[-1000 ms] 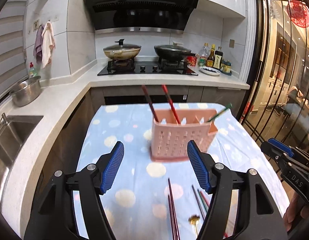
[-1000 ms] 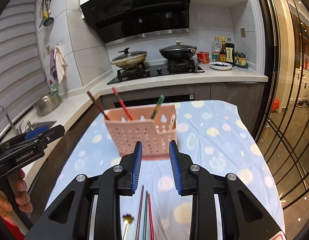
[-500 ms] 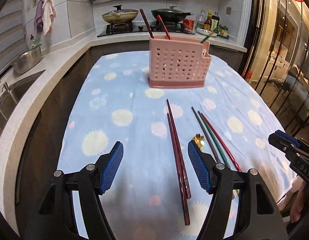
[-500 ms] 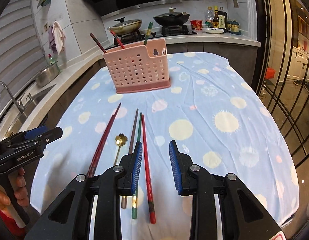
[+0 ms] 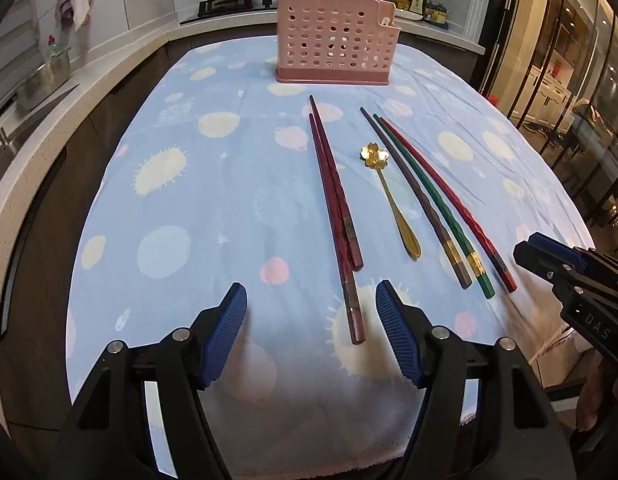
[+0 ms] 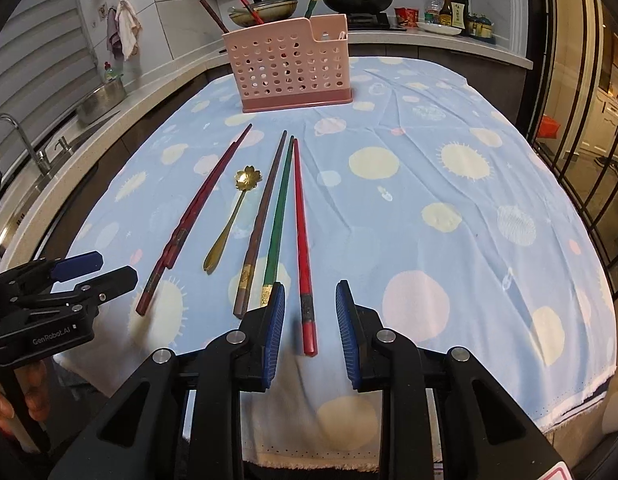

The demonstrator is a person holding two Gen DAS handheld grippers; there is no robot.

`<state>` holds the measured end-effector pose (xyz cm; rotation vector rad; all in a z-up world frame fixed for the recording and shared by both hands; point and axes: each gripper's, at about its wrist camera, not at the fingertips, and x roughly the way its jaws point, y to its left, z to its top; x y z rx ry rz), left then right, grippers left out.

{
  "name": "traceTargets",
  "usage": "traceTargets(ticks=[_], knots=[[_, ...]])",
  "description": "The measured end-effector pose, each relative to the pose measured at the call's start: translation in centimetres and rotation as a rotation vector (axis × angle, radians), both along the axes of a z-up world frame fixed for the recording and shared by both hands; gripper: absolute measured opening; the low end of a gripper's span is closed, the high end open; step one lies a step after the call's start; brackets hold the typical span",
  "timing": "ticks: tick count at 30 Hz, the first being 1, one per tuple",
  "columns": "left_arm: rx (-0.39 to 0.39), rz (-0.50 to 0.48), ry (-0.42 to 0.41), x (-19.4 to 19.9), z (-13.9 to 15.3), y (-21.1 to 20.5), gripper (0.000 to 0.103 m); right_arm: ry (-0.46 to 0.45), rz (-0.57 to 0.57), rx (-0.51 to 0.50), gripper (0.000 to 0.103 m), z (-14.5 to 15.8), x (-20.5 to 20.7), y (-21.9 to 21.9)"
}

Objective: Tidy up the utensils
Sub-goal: 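Grasp a dark red chopstick with the left tool while the right tool grasps a red chopstick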

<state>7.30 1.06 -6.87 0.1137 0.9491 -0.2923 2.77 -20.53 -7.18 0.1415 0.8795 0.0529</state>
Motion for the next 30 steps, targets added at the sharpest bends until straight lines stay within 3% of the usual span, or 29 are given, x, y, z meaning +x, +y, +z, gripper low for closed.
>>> traceTargets(ticks=[4,9,19,30], knots=[[0.004,-0.004,0.009,-0.1,-0.6,-0.3,0.063,0.011,0.012,0.004,0.025,-0.6,0.0,0.2],[0.004,-0.012,0.040,0.1,-1.5,-0.6,0.050,0.019,0.012,0.005,0.025,-1.0,0.1,0.3],[0.004,-0.017,0.034,0.5,-1.8,-0.6,0.036,0.039,0.009,0.005,0.023,-1.9,0.4,0.2],[-0.016,-0.018,0.037,0.9,-1.8,-0.1,0.019,0.044,0.004,-0.010,0.013,-2.5,0.9,0.3]])
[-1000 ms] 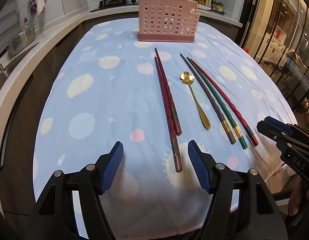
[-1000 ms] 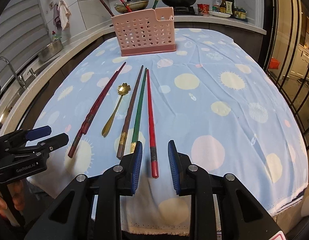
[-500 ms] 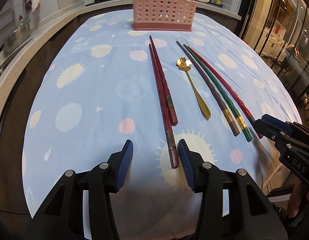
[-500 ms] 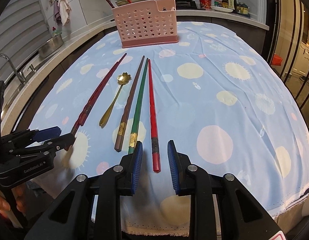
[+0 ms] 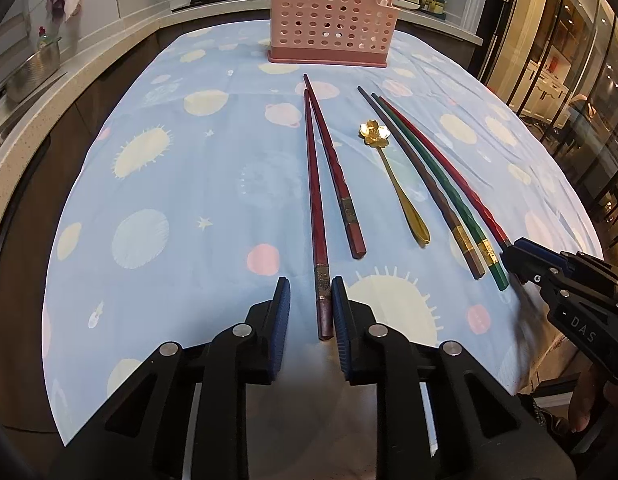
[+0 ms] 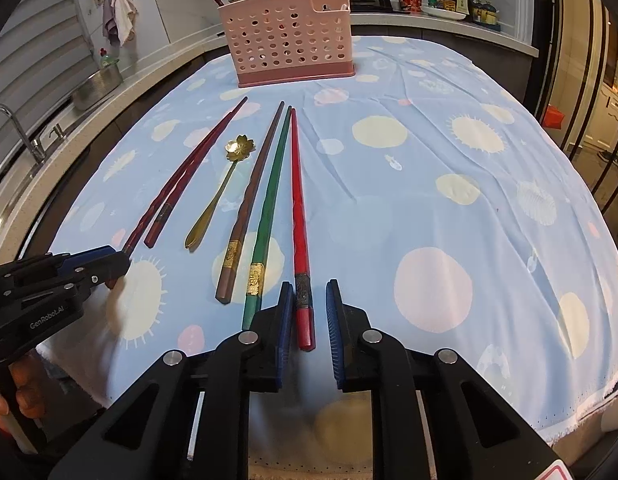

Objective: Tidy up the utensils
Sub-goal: 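Grasp a dark red chopstick with the left tool while the right tool grasps a red chopstick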

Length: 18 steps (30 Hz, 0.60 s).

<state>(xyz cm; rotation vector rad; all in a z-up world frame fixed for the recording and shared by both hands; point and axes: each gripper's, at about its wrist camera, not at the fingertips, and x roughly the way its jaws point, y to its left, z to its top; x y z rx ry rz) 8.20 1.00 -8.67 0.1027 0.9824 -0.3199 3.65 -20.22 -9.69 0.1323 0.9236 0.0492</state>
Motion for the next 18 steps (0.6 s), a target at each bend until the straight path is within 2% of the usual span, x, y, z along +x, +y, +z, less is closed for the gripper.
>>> traceTargets(ticks=[3,7,18], knots=[[-0.008,-0.004,0.003,0.0,0.0,0.1,0.013,-0.001,-0.002,0.000,0.008,-0.1,0.1,-0.1],[-0.021,-0.009,0.009,0.0,0.0,0.3,0.007,-0.001,0.000,-0.001,0.008,0.0,0.2,-0.2],[-0.062,-0.005,0.019,-0.1,1.1,0.9,0.007,-0.034,-0.009,0.011,0.007,1.4,-0.2,-0.8]])
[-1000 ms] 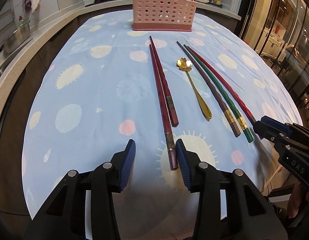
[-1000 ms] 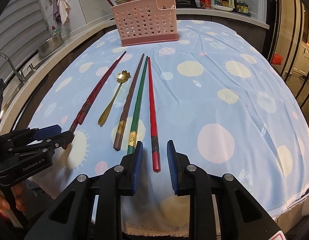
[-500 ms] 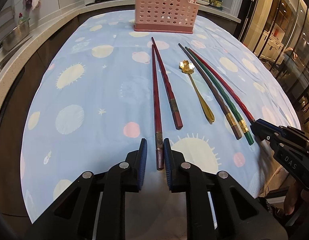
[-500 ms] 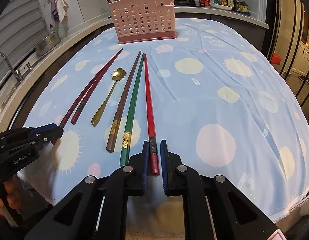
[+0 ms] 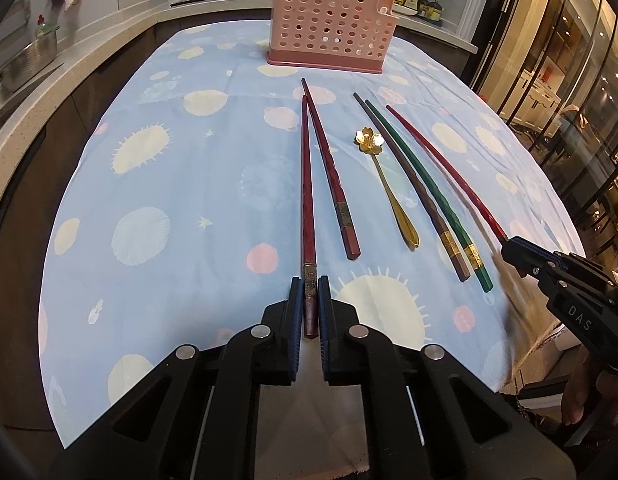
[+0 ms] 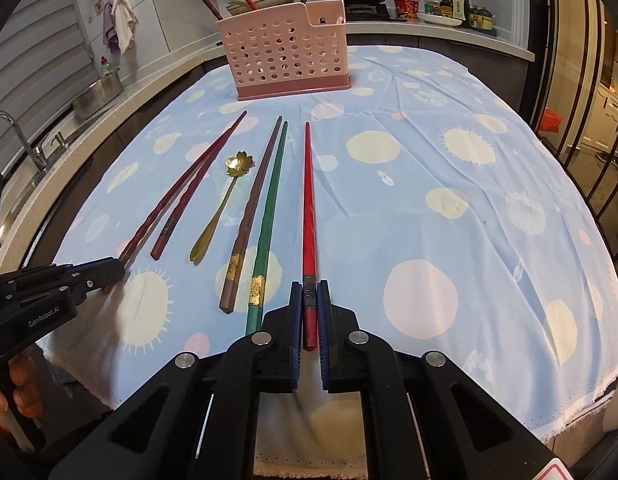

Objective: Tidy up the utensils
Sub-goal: 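Grasp a dark red chopstick with the left tool while the right tool grasps a red chopstick, then lift both chopsticks and carry them over the pink holder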

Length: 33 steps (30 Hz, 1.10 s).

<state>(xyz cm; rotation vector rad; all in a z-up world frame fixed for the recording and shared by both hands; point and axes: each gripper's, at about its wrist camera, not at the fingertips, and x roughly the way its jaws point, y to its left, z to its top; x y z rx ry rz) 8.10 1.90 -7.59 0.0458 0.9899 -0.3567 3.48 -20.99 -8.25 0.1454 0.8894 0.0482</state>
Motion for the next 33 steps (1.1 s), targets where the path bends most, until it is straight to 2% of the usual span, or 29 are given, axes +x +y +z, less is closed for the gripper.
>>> traceTargets(ticks=[9,15,23,33], knots=[[-0.060,0.025,-0.087,0.0,4.6,1.5,0.007,-0.102,-0.025,0.034,0.007,4.1,-0.2,-1.5],[-0.085,0.041,-0.187,1.0,8.5,1.9,0.007,-0.203,-0.038,0.046,0.007,7.9,0.4,-2.7],[-0.113,0.053,-0.297,3.9,12.9,1.6,0.007,-0.331,-0.037,0.026,0.007,12.4,2.4,-3.2],[-0.125,0.055,-0.382,7.6,16.4,0.5,0.007,-0.401,-0.052,0.057,0.007,15.5,6.2,-4.5]])
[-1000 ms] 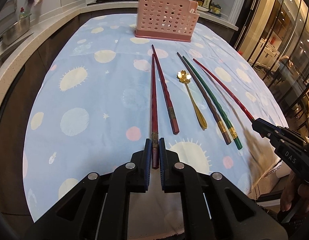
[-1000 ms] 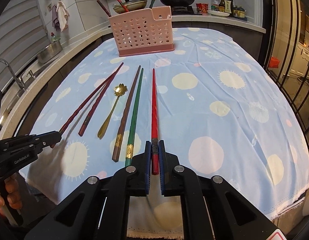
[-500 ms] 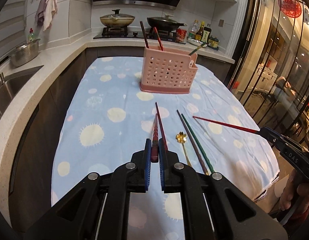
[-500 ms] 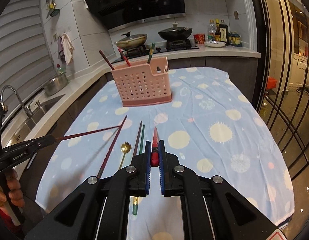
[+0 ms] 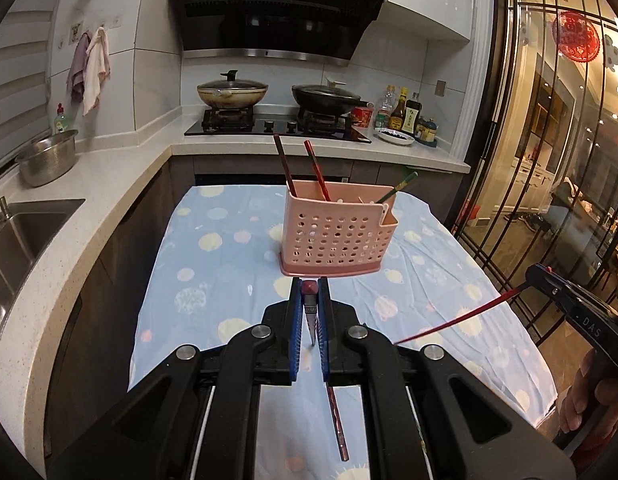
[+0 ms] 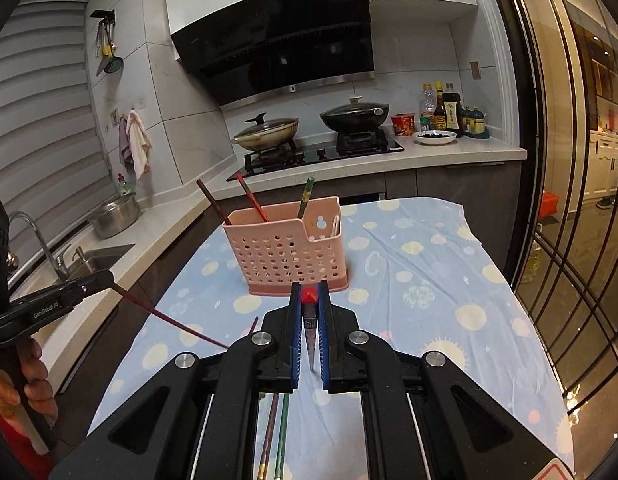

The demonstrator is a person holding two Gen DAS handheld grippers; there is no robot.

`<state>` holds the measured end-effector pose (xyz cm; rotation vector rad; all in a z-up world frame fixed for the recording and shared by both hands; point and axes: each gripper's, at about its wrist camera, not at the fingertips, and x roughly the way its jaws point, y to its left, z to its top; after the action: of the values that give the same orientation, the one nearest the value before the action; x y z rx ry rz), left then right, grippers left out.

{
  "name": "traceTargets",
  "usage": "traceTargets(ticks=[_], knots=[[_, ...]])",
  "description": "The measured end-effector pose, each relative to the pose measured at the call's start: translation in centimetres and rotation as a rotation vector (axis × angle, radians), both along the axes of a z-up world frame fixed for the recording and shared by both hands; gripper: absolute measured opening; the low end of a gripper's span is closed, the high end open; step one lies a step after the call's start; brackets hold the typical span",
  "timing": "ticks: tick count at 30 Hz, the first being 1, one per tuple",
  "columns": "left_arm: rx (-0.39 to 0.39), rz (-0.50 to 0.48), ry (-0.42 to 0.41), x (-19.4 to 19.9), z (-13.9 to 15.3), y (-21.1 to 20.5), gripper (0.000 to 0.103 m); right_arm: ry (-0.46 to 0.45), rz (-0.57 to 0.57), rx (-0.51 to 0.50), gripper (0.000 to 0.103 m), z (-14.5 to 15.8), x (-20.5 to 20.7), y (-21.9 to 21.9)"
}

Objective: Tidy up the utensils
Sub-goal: 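Lift both chopsticks and carry them over the pink holder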

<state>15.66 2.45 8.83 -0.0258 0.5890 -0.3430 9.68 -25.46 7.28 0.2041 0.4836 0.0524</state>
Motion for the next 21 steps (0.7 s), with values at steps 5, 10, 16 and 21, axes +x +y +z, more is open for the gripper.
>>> traceTargets(ticks=[5,10,16,21], knots=[[0.000,0.003,-0.024,1.8,1.3,-0.4,0.007,-0.036,-0.009,-0.003,0.007,1.8,1.7,-0.5],[0.003,-0.001,-0.057,3.4,2.9,-0.7,0.007,-0.074,-0.013,-0.004,0.007,3.7,3.4,-0.9],[-0.012,-0.018,-0.104,5.6,5.8,-1.2,0.007,-0.130,-0.033,-0.014,0.007,6.8,5.9,-1.6],[-0.027,-0.012,-0.164,8.0,9.0,-2.0,0.007,-0.162,-0.058,0.011,0.007,9.2,9.2,-2.8]])
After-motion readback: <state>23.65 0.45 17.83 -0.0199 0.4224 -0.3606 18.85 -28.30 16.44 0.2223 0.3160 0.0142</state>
